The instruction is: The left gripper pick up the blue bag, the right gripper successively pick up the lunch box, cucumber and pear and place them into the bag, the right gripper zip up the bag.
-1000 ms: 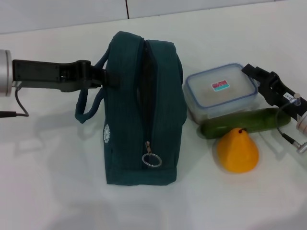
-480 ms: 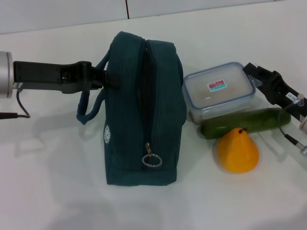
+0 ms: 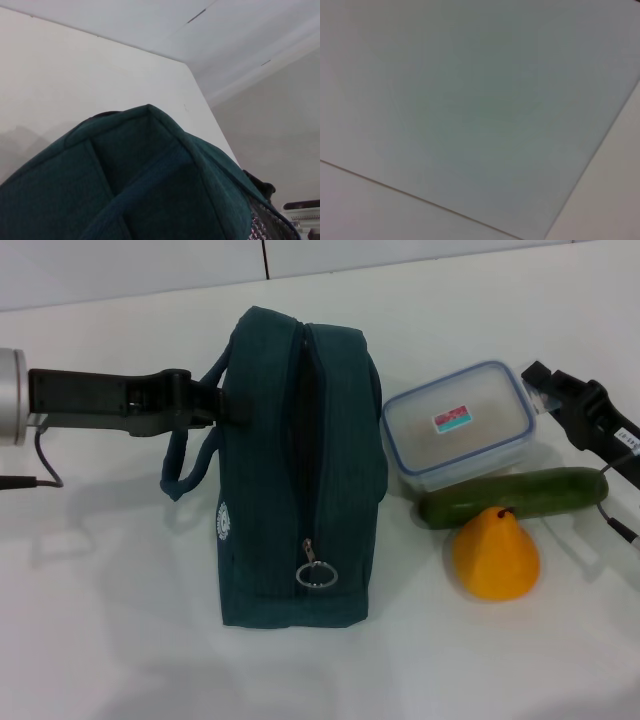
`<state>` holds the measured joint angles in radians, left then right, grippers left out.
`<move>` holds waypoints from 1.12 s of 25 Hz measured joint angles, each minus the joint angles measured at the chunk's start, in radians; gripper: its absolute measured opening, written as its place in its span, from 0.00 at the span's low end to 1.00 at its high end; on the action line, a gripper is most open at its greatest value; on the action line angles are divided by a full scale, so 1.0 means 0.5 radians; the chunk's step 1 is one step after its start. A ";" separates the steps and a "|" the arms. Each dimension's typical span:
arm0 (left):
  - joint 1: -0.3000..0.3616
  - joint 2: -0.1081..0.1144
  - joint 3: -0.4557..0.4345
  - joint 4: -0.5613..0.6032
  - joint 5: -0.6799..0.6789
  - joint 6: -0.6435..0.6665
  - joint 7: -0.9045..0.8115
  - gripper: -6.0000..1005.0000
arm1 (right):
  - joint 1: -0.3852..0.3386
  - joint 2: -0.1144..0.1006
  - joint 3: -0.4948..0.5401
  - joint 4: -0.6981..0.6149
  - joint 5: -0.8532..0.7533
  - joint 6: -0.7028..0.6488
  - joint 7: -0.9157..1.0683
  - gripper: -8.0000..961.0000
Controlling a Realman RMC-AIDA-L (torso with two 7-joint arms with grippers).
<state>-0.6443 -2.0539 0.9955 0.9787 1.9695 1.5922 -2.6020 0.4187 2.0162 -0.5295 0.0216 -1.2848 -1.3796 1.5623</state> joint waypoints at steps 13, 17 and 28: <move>0.002 -0.005 0.000 0.000 -0.006 0.000 0.001 0.06 | -0.024 -0.006 0.013 -0.127 0.007 -0.116 0.126 0.11; 0.000 -0.004 0.000 0.000 -0.006 0.000 0.001 0.06 | -0.025 -0.008 0.012 -0.154 0.007 -0.148 0.138 0.11; -0.002 0.003 -0.003 0.001 -0.006 0.000 -0.002 0.06 | -0.025 -0.010 0.016 -0.219 0.008 -0.210 0.151 0.11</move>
<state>-0.6455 -2.0522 0.9942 0.9792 1.9664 1.5924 -2.6032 0.4064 2.0114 -0.5216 -0.0881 -1.2807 -1.4849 1.6380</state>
